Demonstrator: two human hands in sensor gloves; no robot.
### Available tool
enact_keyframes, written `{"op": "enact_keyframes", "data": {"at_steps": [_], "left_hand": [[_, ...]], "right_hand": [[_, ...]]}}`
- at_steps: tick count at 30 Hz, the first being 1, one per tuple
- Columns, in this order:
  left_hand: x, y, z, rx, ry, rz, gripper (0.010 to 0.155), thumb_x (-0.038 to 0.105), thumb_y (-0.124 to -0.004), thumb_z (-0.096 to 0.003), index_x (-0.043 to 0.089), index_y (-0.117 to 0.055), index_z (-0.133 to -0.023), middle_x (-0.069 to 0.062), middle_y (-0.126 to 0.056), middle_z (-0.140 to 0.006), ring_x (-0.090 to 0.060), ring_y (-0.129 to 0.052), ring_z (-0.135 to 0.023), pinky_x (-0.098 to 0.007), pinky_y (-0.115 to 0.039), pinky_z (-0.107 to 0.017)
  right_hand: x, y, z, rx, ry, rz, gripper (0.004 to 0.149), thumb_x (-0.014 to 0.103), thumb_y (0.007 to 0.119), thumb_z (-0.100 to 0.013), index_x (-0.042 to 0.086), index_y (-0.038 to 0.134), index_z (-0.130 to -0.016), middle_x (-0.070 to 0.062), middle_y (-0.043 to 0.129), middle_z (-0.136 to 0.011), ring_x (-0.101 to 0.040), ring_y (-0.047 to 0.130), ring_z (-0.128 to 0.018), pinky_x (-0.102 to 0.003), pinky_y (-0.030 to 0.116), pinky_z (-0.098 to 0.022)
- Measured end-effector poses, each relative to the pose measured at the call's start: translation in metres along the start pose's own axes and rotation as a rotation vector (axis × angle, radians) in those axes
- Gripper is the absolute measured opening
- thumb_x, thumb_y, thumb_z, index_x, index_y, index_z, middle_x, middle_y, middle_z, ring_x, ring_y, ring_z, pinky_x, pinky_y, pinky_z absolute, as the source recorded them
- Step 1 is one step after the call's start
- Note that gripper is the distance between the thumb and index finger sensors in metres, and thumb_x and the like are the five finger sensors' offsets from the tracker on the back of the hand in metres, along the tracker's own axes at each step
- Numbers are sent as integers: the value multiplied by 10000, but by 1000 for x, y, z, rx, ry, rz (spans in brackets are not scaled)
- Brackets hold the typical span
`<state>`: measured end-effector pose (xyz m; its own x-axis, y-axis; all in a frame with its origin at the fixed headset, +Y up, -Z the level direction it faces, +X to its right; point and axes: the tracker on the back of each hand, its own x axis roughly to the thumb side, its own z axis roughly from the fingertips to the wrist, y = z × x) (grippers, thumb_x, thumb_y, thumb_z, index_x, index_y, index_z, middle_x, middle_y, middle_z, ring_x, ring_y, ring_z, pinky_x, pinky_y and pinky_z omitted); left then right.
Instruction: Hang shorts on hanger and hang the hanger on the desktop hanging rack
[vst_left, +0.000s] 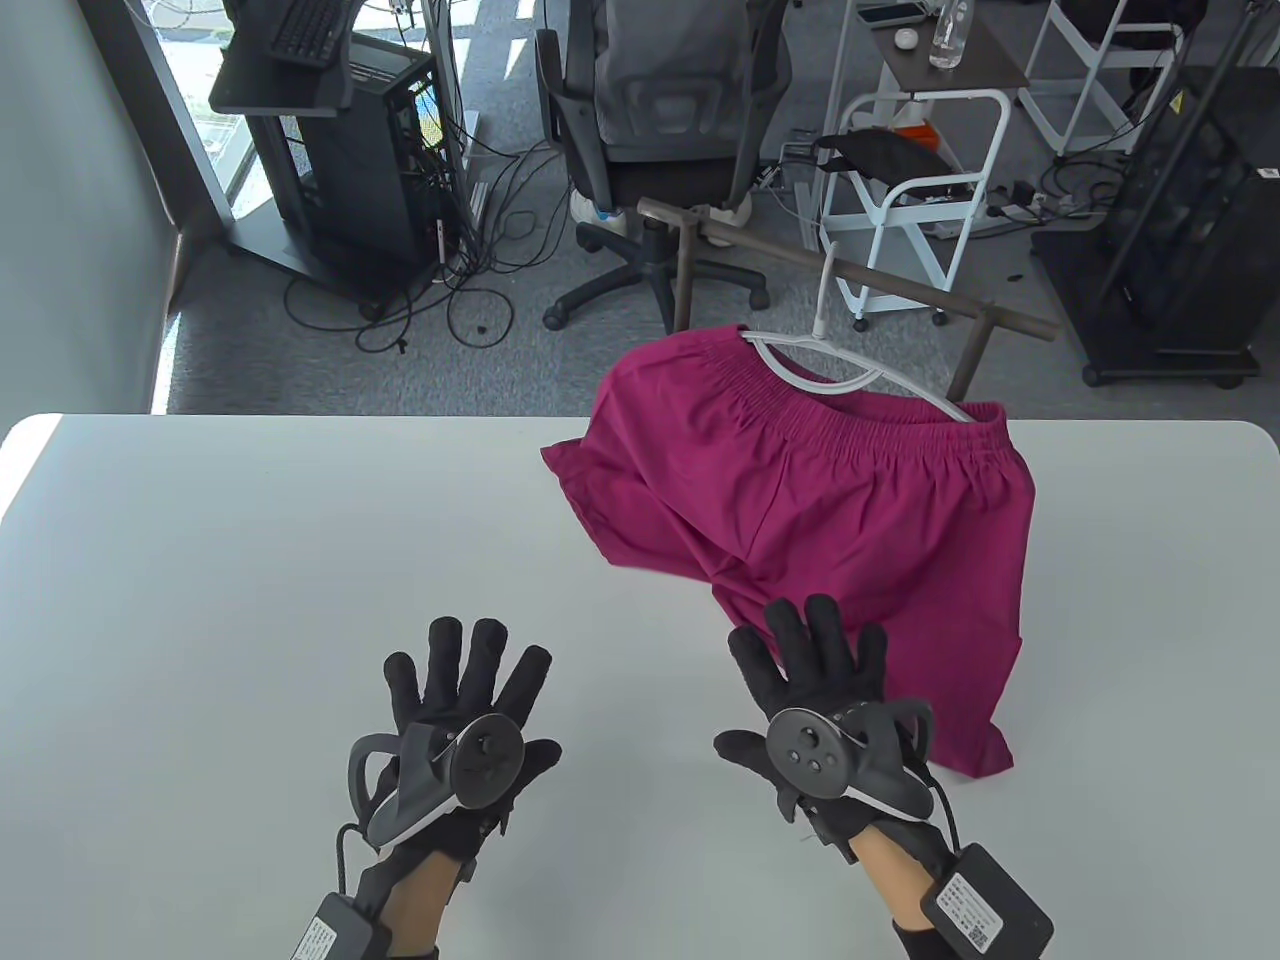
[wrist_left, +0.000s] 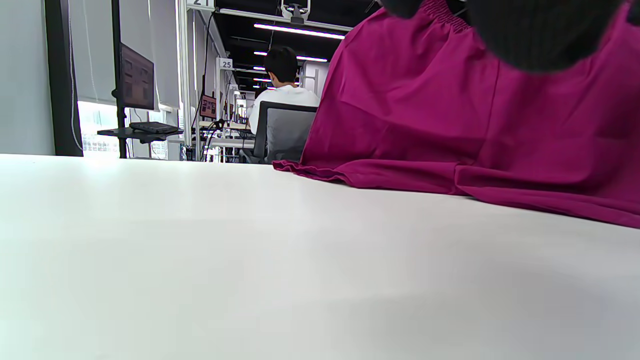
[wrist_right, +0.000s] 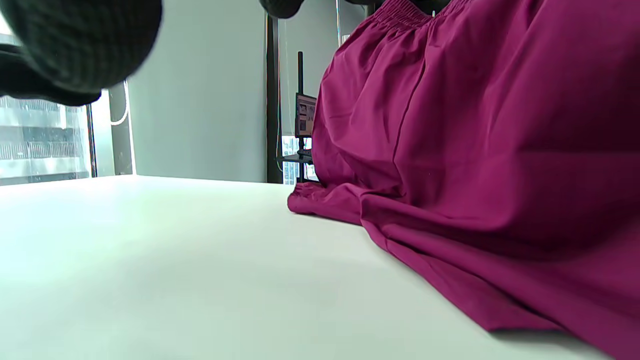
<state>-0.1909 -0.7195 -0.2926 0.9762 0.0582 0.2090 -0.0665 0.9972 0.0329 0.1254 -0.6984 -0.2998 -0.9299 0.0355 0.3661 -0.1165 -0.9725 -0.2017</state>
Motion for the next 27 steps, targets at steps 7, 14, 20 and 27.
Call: {"op": "enact_keyframes", "data": {"at_steps": [7, 14, 20, 27], "left_hand": [[-11, -8, -1, -54, 50, 10, 906, 707, -719, -356, 439, -298, -1111, -19, -35, -1162, -433, -13, -1088, -732, -115, -680], [-15, -12, 0, -79, 65, 25, 913, 711, -714, -350, 436, -289, -1110, -13, -11, -1152, -416, 7, -1086, -728, -104, -680], [-18, -13, 1, -98, 68, 33, 916, 715, -711, -346, 444, -277, -1106, 9, 22, -1138, -396, 33, -1083, -720, -84, -678], [-20, -12, 2, -102, 78, 40, 924, 721, -703, -338, 439, -275, -1108, 18, 35, -1132, -379, 42, -1083, -714, -71, -680]], "right_hand": [[-5, 16, -1, 62, 23, 59, 1041, 732, 749, -313, 261, 268, -1107, -144, 180, -1166, -515, 165, -1017, -852, 278, -634], [-14, 19, 0, 101, 50, 81, 1084, 749, 737, -302, 237, 203, -1093, -150, 121, -1150, -521, 130, -1005, -863, 204, -601], [-18, 21, -2, 122, 65, 72, 1099, 758, 734, -296, 228, 184, -1087, -154, 96, -1142, -522, 107, -996, -866, 195, -591], [-16, 22, -2, 164, 58, 73, 1142, 761, 755, -281, 211, 148, -1077, -167, 34, -1119, -550, 110, -983, -873, 184, -575]]}}
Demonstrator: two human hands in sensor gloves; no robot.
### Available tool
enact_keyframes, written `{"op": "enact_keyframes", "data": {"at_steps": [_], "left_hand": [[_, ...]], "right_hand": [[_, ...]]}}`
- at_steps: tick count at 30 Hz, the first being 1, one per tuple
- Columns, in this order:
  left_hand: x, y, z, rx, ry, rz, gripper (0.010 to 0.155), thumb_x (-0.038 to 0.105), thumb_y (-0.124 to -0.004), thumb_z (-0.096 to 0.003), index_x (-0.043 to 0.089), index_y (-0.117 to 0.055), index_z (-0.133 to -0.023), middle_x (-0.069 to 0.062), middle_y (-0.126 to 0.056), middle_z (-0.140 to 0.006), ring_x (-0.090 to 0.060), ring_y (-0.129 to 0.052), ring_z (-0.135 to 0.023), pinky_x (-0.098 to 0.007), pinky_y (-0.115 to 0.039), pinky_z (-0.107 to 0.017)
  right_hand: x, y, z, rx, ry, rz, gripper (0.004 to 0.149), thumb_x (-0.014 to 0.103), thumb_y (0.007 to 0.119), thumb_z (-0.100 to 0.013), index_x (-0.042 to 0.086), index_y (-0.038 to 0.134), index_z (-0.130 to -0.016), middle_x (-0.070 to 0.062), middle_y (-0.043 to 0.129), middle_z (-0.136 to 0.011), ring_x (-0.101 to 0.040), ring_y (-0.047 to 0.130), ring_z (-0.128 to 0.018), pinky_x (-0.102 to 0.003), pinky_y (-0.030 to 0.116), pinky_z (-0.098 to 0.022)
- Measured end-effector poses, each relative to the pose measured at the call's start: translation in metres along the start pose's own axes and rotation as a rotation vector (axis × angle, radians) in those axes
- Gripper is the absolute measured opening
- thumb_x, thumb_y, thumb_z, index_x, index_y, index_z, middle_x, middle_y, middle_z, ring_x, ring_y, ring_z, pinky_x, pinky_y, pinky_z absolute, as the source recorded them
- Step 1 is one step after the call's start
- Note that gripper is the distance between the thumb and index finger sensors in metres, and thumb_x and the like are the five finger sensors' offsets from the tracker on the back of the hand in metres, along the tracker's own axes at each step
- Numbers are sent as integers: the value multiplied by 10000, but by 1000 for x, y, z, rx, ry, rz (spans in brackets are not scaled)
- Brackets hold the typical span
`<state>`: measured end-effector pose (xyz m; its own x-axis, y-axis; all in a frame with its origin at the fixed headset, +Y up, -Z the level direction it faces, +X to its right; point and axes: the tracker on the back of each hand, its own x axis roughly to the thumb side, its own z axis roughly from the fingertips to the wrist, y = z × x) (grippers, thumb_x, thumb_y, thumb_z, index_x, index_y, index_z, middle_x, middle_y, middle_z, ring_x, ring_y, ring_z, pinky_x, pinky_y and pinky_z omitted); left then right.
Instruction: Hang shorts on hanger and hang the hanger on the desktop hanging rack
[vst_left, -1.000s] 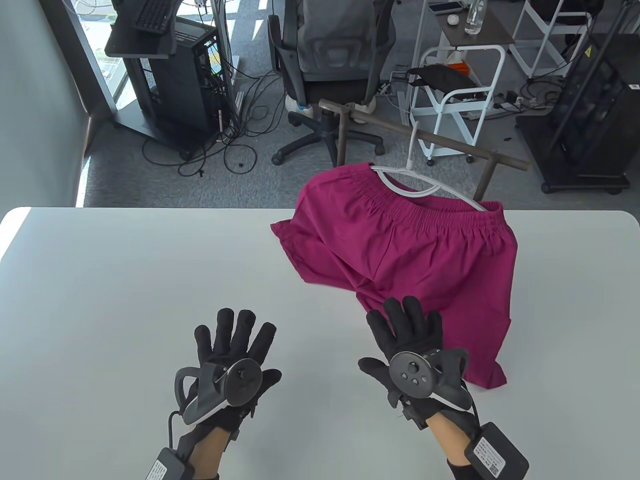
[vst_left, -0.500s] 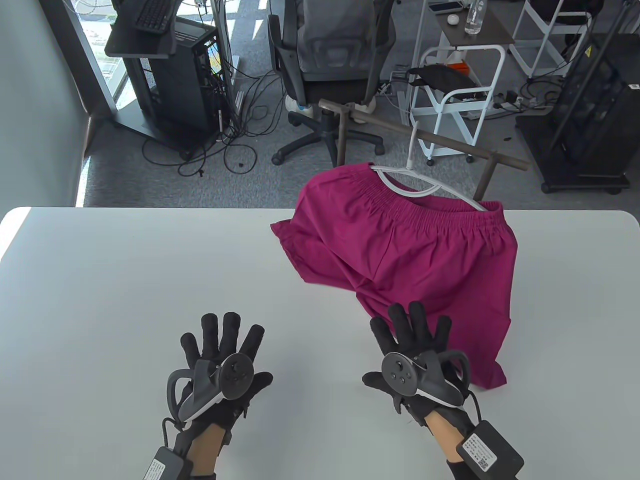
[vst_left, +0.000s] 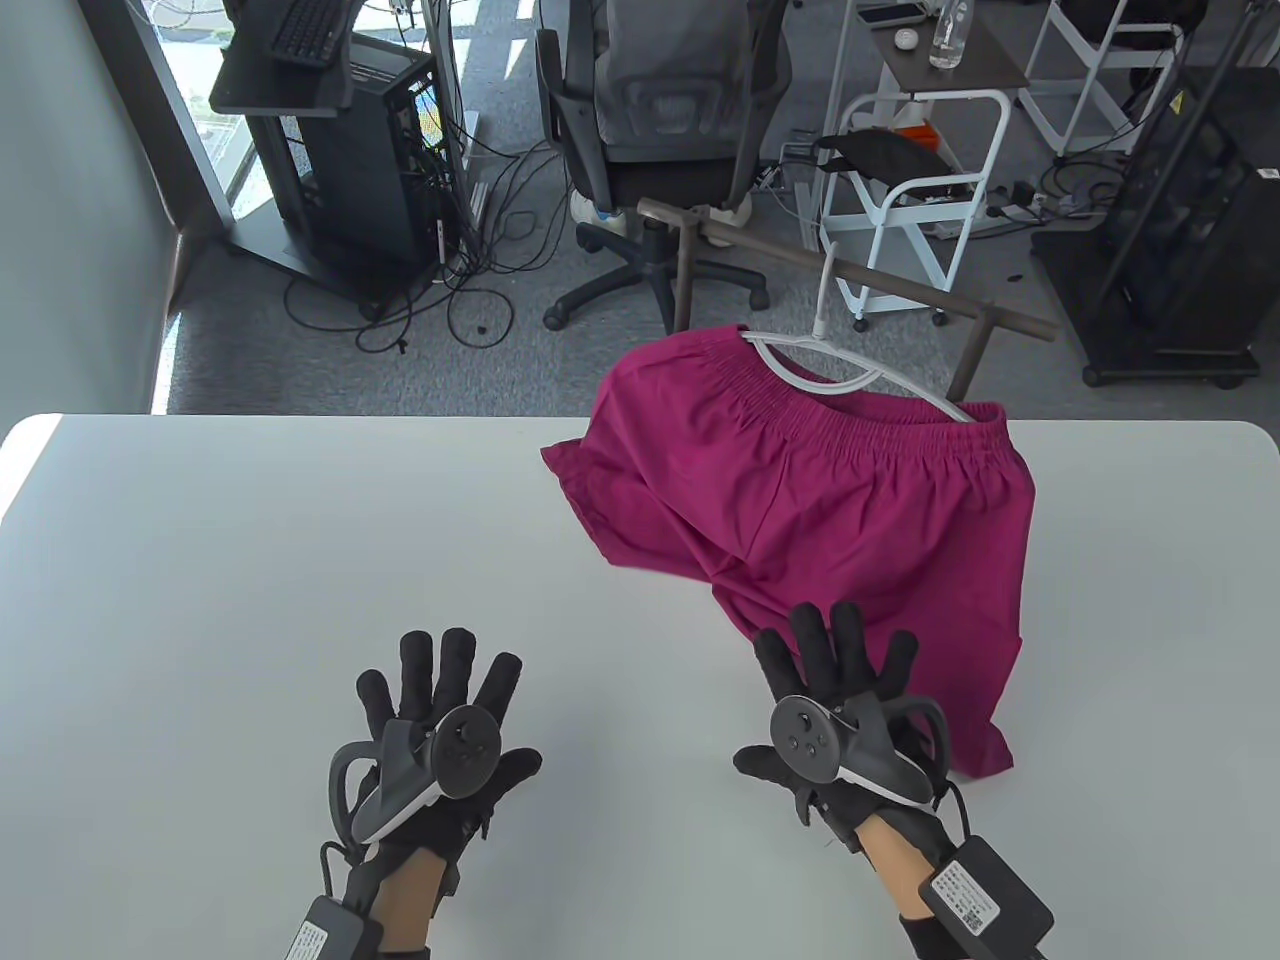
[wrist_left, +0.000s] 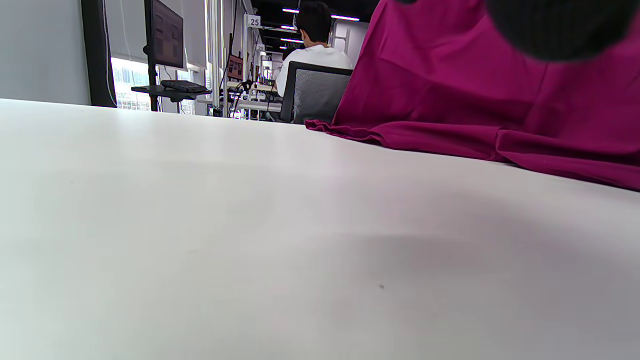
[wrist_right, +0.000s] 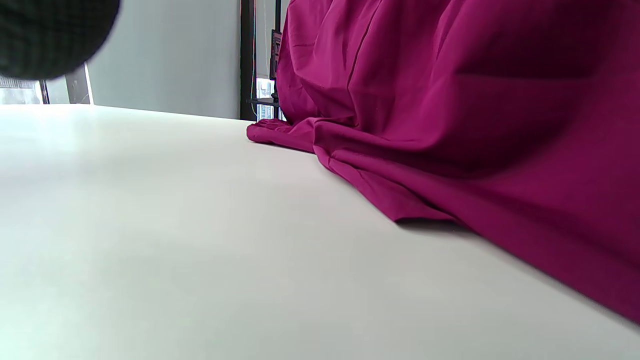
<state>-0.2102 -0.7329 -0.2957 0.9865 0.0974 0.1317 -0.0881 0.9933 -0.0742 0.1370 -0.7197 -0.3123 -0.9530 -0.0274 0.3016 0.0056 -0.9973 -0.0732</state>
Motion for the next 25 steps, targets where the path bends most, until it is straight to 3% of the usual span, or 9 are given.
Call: {"op": "enact_keyframes", "data": {"at_steps": [5, 25], "left_hand": [[-1, 0, 0, 1, 2, 0, 927, 723, -702, -337, 438, -271, -1107, 21, 39, -1129, -376, 46, -1083, -711, -68, -681], [-1, -1, -1, -10, -11, -9, 915, 718, -703, -339, 441, -292, -1108, 30, 31, -1127, -347, 62, -1082, -696, -48, -684]], "right_hand": [[3, -2, 0, 43, -18, 7, 1205, 784, 769, -259, 198, 80, -1055, -177, -45, -1084, -565, 80, -965, -886, 195, -563], [3, 2, 2, 66, -5, 7, 1180, 772, 765, -265, 194, 116, -1064, -183, -2, -1097, -560, 94, -965, -881, 208, -566]]}}
